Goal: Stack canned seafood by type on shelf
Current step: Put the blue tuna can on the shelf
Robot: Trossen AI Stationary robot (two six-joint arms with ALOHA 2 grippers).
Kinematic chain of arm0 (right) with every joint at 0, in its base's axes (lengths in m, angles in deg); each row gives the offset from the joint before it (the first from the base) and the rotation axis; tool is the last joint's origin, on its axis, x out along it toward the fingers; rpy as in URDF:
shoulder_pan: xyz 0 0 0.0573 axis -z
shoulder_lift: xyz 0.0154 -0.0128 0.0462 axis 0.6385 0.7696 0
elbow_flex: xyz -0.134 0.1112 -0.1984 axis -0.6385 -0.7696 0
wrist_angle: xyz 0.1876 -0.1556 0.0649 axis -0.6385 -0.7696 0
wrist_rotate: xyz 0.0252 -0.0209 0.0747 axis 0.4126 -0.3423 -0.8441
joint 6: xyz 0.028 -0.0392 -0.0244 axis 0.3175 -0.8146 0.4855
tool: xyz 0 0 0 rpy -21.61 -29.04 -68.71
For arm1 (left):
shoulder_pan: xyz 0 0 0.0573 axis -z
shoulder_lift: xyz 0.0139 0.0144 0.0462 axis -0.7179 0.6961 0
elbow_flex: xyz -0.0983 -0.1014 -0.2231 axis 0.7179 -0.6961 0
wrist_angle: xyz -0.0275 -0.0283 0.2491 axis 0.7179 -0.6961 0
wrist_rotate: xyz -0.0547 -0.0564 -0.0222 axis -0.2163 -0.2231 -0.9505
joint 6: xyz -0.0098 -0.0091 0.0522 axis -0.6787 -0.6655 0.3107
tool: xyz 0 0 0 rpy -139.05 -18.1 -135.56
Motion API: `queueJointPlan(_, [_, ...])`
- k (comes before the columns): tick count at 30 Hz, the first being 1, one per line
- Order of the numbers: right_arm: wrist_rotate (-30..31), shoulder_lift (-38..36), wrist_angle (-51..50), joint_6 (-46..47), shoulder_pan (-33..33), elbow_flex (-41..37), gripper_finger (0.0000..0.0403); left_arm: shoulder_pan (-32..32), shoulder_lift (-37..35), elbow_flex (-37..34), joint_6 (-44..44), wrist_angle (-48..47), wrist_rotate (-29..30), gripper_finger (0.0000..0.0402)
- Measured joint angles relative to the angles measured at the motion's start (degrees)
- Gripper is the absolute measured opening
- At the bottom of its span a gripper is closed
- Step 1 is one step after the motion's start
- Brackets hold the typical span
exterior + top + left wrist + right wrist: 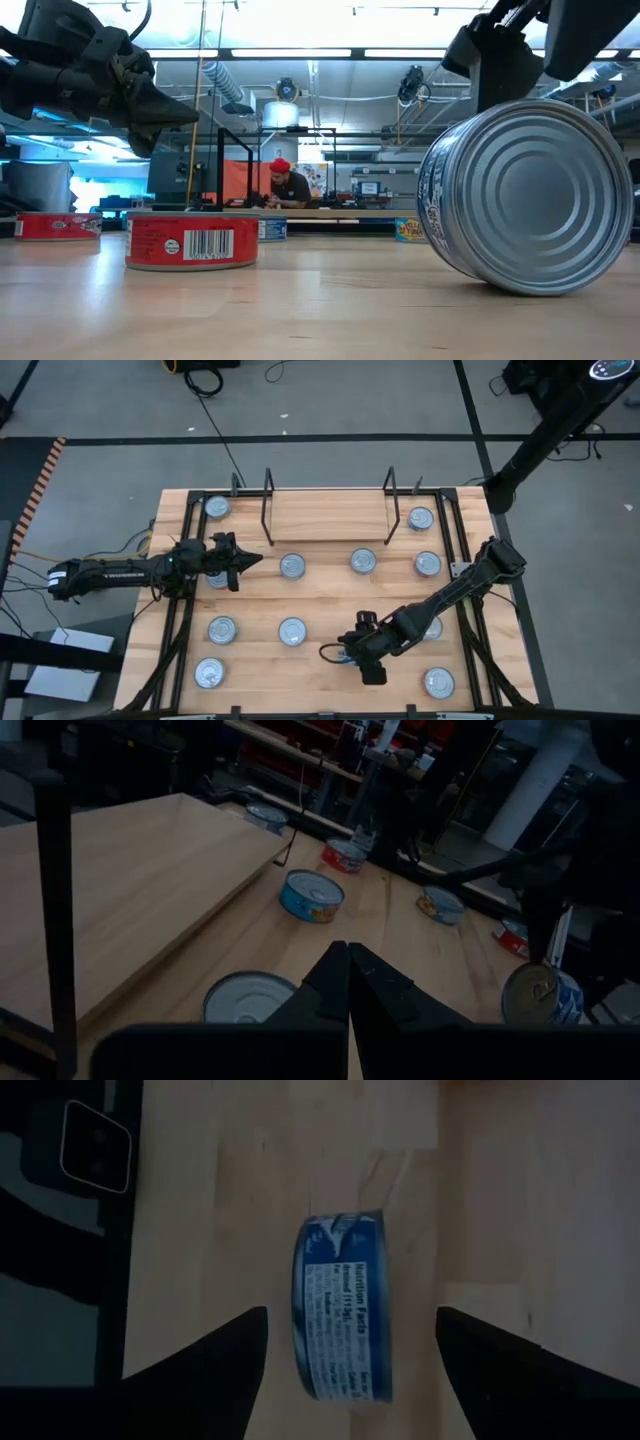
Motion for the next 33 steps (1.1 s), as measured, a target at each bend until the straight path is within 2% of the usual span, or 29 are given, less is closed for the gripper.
queueJointPlan(6, [0.15, 1.4, 0.21, 0.89, -0.45, 0.08, 0.0295, 0.0, 0.82, 0.02, 0.1, -0.25, 0.0, 0.0006])
queueJointPlan(12, [1.67, 2.78, 0.65, 0.85, -0.69, 0.06, 0.0276, 0.0, 1.09, 0.02, 0.15, -0.16, 0.01, 0.0006])
queueJointPlan(28, [0.68, 2.8, 0.4, 0.83, -0.68, 0.06, 0.0162, 0.0, 1.2, 0.02, 0.11, -0.51, 0.02, 0.0006])
queueJointPlan(33, [-0.29, 2.82, -3.98, 0.83, -0.59, 2.68, 0.0154, 0.0, 1.2, 0.02, 0.25, -0.53, 0.02, 0.0006])
